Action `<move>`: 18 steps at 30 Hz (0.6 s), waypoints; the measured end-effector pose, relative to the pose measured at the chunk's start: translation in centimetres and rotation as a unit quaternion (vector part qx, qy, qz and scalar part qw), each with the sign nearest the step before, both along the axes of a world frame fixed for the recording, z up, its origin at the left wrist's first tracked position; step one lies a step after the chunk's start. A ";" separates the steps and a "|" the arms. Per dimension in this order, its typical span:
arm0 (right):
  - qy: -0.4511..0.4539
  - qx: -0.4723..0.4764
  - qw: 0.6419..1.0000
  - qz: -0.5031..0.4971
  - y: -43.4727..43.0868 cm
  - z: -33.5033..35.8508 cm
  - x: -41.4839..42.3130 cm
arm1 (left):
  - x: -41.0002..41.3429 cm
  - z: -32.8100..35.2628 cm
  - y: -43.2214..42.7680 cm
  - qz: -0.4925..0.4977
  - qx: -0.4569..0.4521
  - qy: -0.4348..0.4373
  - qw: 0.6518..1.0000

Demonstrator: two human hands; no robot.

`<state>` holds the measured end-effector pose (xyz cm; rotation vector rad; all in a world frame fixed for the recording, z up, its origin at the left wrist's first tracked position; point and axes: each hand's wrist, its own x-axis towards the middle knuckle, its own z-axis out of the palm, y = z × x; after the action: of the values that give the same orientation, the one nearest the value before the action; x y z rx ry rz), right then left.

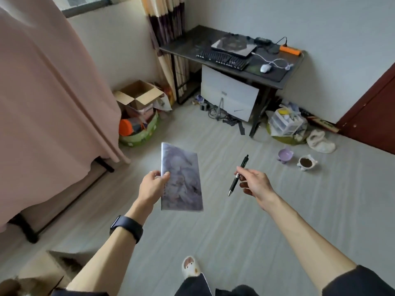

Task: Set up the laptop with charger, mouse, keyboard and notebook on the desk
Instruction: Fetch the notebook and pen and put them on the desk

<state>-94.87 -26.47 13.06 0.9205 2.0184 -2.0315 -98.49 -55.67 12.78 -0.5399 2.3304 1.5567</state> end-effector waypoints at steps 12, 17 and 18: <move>0.067 0.004 0.998 -0.006 1.1 3.9 -33.6 | -35.7 7.6 2.5 0.000 -0.027 0.102 0.994; 0.063 -0.021 0.998 0.007 3.0 3.0 -49.2 | -50.5 7.7 4.3 0.029 -0.036 0.091 0.995; 0.062 -0.021 0.998 0.011 3.2 3.0 -51.9 | -53.0 7.8 4.4 0.028 -0.039 0.088 0.995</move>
<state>-146.77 -23.24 16.10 0.7799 2.0267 -2.1611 -151.48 -51.30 20.53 -0.5098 2.5362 1.6040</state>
